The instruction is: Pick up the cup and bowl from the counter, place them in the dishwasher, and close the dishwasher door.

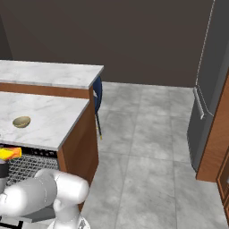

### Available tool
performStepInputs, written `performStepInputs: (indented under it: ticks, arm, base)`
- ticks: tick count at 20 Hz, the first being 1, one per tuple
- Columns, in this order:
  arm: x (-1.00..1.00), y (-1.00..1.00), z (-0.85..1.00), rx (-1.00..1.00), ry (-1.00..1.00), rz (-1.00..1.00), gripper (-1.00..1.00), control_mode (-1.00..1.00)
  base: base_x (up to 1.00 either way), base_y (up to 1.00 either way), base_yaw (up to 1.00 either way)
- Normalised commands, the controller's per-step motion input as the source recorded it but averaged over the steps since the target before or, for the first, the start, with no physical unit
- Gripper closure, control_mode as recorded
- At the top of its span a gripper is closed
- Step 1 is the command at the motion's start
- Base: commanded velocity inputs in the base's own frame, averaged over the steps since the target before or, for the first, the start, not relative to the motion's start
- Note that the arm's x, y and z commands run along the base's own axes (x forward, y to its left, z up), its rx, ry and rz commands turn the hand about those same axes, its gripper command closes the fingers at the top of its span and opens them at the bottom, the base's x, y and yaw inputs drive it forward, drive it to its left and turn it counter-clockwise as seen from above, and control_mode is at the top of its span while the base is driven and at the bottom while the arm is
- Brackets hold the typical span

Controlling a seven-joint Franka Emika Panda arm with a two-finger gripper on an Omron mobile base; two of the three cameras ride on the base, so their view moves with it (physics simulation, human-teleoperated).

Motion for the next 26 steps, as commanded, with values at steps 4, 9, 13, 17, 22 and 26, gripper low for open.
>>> performStepInputs:
  ticks: [4, 9, 13, 17, 22, 26]
  arm:
    - [-0.02, 0.0, -0.72, 0.0, 0.0, 0.0, 1.0, -1.0]
    - [0.0, 0.01, -0.72, 0.0, 0.0, 0.0, 1.0, -1.0]
    - [0.0, 0.01, -0.68, 0.02, 0.0, 0.0, 1.0, -1.0]
    - [0.04, 0.0, -0.59, 0.08, 0.0, 0.0, 1.0, -1.0]
    - [0.17, 0.0, -0.53, 0.08, 0.0, 0.0, 1.0, -1.0]
    - [0.37, 0.0, -0.4, 0.1, 0.01, 0.0, 1.0, -1.0]
  base:
    - [0.0, 0.0, 0.0]
    - [0.0, 0.0, 0.0]
    - [0.0, 0.0, 0.0]
    - [0.0, 0.0, 0.0]
    - [0.0, 0.0, 0.0]
    - [0.0, 0.0, 0.0]
